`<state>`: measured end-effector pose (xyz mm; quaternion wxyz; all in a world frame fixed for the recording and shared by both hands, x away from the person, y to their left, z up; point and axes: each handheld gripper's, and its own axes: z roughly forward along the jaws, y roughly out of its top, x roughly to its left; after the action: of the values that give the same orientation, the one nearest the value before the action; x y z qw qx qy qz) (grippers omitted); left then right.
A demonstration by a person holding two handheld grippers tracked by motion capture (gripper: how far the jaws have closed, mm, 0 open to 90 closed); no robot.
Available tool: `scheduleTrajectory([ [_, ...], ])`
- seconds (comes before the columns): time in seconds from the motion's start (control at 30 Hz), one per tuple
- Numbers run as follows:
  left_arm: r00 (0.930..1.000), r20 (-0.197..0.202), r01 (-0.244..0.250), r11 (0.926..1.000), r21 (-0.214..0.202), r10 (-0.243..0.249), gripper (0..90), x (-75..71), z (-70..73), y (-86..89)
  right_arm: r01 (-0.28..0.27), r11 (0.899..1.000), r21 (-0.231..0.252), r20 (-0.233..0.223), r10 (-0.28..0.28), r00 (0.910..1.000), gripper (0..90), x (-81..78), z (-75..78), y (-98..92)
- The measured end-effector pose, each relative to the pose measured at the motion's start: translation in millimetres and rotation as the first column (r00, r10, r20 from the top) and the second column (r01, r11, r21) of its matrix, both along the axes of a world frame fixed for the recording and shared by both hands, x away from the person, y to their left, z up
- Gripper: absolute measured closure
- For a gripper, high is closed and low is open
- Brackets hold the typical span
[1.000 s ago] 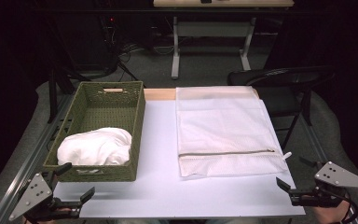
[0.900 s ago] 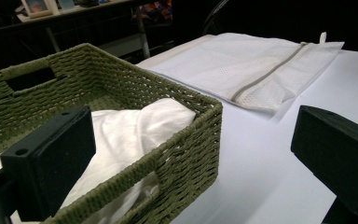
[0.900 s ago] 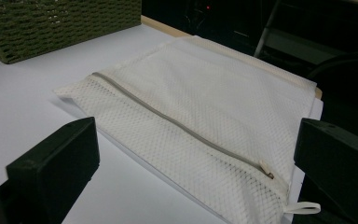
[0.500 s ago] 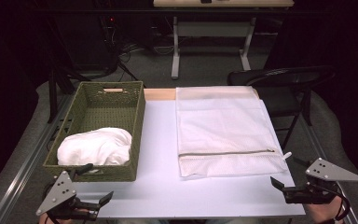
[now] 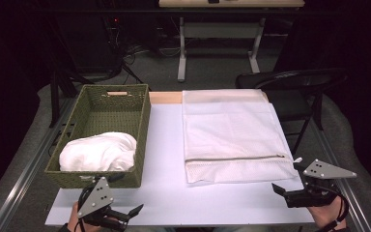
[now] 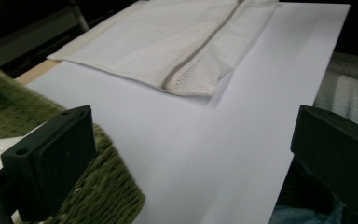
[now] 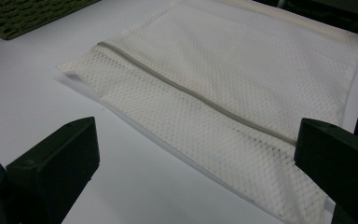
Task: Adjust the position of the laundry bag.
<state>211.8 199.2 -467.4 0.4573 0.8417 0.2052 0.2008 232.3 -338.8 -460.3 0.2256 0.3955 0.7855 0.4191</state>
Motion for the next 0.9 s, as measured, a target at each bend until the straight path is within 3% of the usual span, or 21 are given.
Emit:
scheduleTrajectory([
  [0.4,0.9958,-0.07,0.063,0.9969,0.047,-0.06,0.0,16.9,-9.4,-42.2,0.007,1.0,-0.031,-0.041,-0.008,0.9991,0.0,4.9,-5.6,2.5],
  [0.57,0.9924,-0.108,0.068,0.9949,0.076,-0.059,0.0,27.8,-15.7,-61.1,0.021,0.999,-0.036,-0.066,-0.024,0.9976,0.0,7.9,-8.7,2.7],
  [0.6,0.9898,-0.127,0.071,0.9959,0.056,-0.064,0.0,31.3,-17.6,-64.5,0.021,0.999,-0.039,-0.066,-0.023,0.9975,0.0,8.2,-9.0,2.6],
  [0.67,0.9857,-0.16,0.064,0.996,0.062,-0.054,0.0,37.2,-21.3,-71.7,0.019,0.999,-0.045,-0.068,-0.022,0.9974,0.0,8.4,-9.5,2.1],
  [0.9,0.976,-0.208,0.086,0.9916,0.097,-0.064,0.0,53.7,-33.1,-97.9,0.026,0.999,-0.041,-0.082,-0.029,0.9962,0.0,7.7,-10.7,0.8],
])
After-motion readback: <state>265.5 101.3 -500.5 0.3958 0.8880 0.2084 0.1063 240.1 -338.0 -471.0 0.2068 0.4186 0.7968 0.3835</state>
